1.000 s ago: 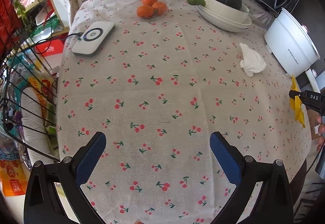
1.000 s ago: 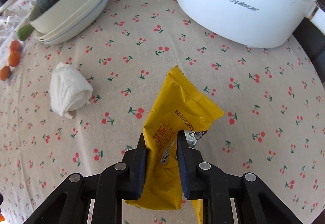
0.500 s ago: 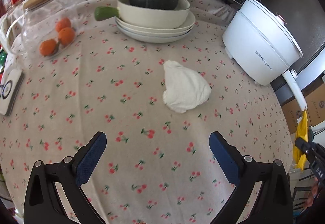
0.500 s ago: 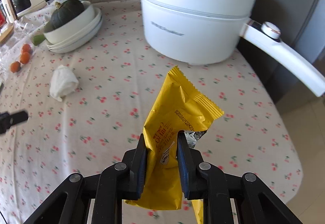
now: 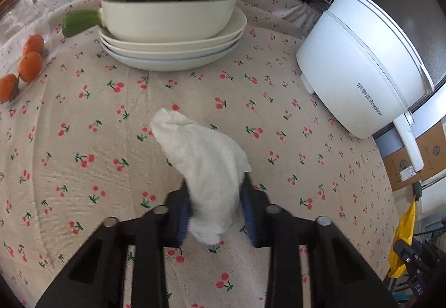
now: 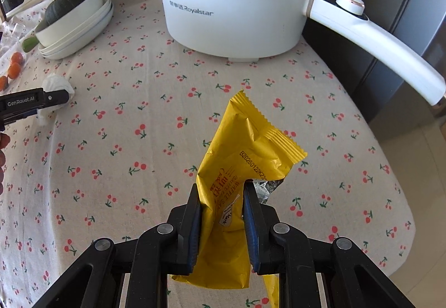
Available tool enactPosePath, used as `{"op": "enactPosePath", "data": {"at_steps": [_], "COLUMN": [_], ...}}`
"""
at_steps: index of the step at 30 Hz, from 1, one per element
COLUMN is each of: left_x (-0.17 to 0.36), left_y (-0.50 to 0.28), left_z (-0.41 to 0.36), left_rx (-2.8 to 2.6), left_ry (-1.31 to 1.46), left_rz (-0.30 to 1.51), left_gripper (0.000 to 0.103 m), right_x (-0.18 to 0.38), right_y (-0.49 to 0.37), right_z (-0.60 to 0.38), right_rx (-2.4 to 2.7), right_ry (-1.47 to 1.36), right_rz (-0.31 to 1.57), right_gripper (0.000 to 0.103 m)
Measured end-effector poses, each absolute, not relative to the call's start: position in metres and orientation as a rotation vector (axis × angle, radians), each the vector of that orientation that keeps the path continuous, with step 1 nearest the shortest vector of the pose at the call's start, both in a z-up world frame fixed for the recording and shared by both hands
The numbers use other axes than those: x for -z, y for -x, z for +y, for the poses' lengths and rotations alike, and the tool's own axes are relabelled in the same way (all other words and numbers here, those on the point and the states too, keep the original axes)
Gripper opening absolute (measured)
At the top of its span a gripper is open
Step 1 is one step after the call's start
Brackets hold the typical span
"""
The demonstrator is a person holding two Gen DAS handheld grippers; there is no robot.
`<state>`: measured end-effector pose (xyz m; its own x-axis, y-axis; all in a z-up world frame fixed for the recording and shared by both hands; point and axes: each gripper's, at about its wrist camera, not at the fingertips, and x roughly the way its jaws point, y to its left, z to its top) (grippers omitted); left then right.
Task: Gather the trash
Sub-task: 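Lift the wrapper with the right tool while the left tool grasps the white tissue, then carry the white tissue and yellow wrapper over the brown bin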
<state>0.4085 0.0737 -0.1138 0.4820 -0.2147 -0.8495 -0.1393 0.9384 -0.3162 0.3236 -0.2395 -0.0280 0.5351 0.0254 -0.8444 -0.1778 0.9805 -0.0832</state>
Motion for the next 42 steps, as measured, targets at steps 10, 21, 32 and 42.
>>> {"op": "enactPosePath", "data": {"at_steps": [10,21,32,42], "left_x": [0.085,0.056,0.057,0.05], "left_y": [-0.326,-0.213,-0.159,-0.136], "left_z": [0.079,0.076,0.037,-0.043], "left_rx": [0.029,0.084,0.166,0.319], "left_ry": [0.346,0.306,0.203,0.127], "left_rz": [1.097,1.093,1.082,1.088], "left_gripper": [0.011,0.011,0.011,0.011], "right_x": [0.012,-0.009,0.007,0.012], "right_y": [-0.292,-0.206,-0.137,-0.106], "right_z": [-0.232,-0.238,-0.268,-0.309], "right_rx": [-0.131,-0.114,-0.084,-0.053], "right_ry": [0.192,0.197,0.137,0.094], "right_rz": [0.999,0.999,1.027,1.046], "right_gripper": [0.024,0.024,0.025,0.026]}}
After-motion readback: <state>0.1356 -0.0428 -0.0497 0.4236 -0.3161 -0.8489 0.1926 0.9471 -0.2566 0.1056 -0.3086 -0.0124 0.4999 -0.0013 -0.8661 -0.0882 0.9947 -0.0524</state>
